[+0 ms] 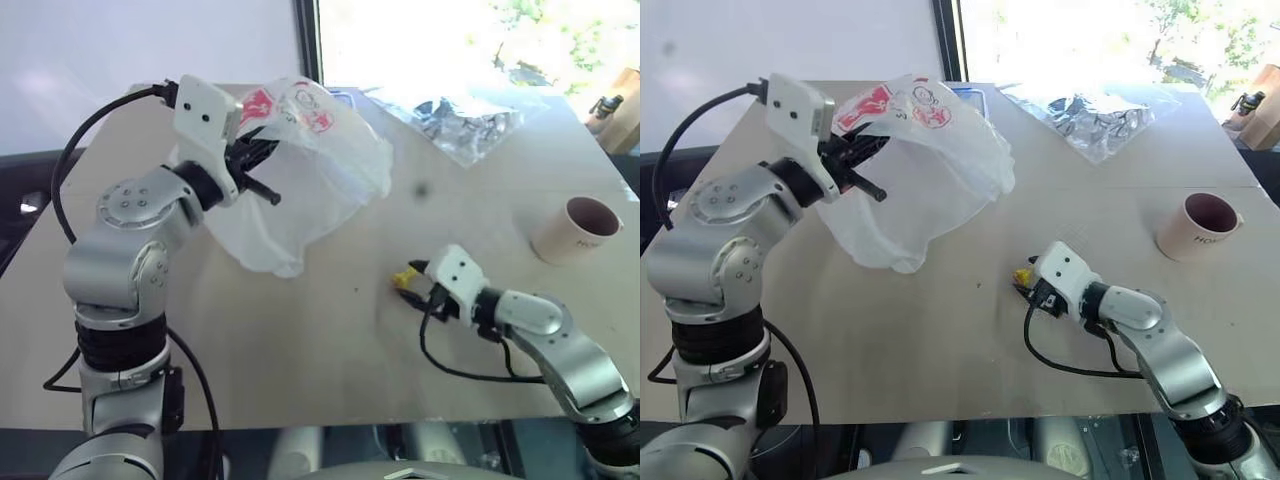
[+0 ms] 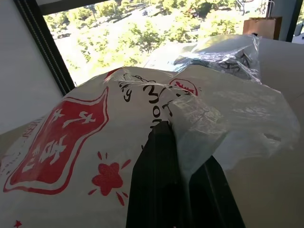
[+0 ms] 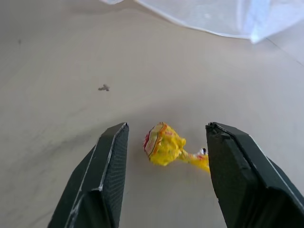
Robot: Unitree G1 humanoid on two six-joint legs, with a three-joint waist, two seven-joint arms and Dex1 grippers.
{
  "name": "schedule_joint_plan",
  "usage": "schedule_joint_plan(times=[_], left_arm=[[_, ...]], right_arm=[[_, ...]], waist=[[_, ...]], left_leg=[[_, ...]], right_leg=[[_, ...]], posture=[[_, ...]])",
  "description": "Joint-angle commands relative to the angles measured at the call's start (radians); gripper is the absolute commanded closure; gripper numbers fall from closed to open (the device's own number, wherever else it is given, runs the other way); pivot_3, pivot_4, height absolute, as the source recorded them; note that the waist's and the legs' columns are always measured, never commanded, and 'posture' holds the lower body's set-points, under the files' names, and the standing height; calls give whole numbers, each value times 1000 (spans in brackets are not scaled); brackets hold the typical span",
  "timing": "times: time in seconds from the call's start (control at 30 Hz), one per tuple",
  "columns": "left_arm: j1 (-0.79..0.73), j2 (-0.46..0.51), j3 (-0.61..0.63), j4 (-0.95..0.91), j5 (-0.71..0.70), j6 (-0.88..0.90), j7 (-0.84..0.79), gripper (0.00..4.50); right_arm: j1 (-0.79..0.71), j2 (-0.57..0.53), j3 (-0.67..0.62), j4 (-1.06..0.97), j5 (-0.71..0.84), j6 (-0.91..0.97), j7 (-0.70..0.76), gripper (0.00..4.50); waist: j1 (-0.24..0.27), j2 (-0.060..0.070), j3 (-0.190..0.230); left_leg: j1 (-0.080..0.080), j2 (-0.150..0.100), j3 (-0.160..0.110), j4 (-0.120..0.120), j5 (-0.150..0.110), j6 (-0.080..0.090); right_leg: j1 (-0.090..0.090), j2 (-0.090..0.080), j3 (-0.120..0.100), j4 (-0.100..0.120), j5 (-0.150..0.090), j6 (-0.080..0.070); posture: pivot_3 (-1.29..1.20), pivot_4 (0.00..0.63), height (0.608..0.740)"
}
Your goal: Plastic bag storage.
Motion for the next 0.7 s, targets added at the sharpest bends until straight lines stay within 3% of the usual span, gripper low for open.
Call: schedule_joint_plan(times=[0.03,0.2,0.5,0.6,0.7], left_arm=[[1,14,5,-26,0,-19,11,4500],[3,13,5,-38,-2,-19,21,4500],[14,9,8,-48,-3,-24,39,4500],[16,6,8,-47,-4,-28,42,4500],[18,2,4,-45,-3,-33,45,4500]], right_arm=[[-35,-5,41,66,-54,-98,23,1794],[-80,-28,81,187,-122,-175,57,1794],[-86,-56,63,208,-128,-205,108,1794],[-103,-49,71,216,-136,-213,117,2604],[-114,-47,78,219,-153,-225,125,3779]], waist=[[0,0,0],[0,0,0],[2,0,0],[2,0,0],[2,0,0]], left_leg=[[0,0,0,0,0,0],[0,0,0,0,0,0],[0,0,0,0,0,-1],[0,0,0,0,1,-2],[0,0,0,0,1,-2]], right_leg=[[0,0,0,0,0,0],[0,0,0,0,0,0],[0,-1,0,0,0,0],[0,-1,0,0,0,0],[0,-1,0,0,0,0]], posture=[[0,150,740],[0,150,740],[0,150,740],[0,150,740],[0,150,740]])
